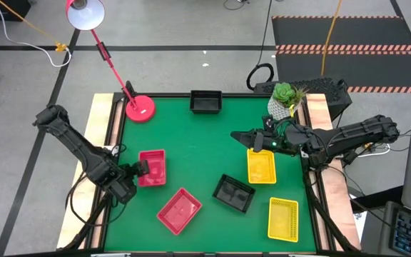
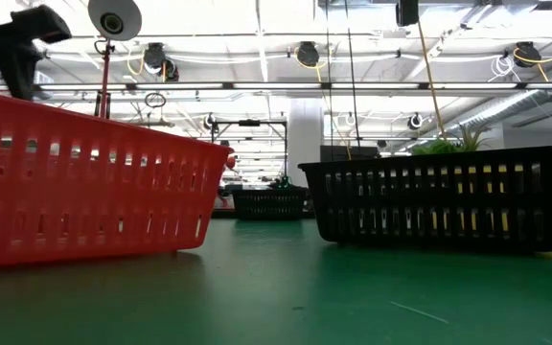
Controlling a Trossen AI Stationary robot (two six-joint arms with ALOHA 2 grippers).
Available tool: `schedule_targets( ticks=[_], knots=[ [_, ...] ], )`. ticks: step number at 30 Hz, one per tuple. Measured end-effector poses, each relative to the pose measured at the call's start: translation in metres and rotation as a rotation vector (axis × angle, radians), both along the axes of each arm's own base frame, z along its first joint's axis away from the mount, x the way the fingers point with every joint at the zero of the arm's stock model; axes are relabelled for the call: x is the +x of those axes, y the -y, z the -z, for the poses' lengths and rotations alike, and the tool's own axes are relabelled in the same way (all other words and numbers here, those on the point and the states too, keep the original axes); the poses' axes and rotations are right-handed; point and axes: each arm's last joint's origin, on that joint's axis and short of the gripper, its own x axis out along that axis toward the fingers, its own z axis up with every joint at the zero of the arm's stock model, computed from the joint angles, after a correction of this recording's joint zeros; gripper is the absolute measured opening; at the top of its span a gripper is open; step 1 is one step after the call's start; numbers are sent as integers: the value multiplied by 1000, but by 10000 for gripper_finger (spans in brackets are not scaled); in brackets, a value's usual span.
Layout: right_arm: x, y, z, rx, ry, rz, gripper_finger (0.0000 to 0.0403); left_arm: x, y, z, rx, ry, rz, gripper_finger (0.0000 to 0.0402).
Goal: Stack baskets by color
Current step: Stack the top red bin on the middle red bin
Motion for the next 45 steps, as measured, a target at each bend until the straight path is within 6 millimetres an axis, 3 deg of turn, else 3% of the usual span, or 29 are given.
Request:
schedule_targets(
  ticks=[5,9,13,17,24,28,31,39,45],
  knots=[
    [0,0,0,-2,0,-2,201,-6,-5,-21,-13,23,-68,246],
    [0,0,0,-8,-2,-3,201,-10,-9,-47,-118,118,-267,247],
    [2,0,1,-13,-8,-2,201,-10,-11,-75,-365,330,-605,224],
    [5,-1,5,-14,-22,-1,201,-13,-22,-88,-586,577,-1113,181],
    [12,-1,12,-10,-47,50,201,-30,-45,-86,-650,621,-1869,91],
    [13,-1,13,-11,-51,56,201,-32,-48,-84,-721,589,-2099,51],
    [15,-1,15,-13,-62,61,201,-34,-52,-86,-821,707,-2347,31],
    [12,-12,14,5,-52,57,201,-53,-66,-65,-833,680,-2645,12],
    [11,-19,14,5,-51,29,201,-59,-71,-39,-882,633,-2660,5]
  ],
)
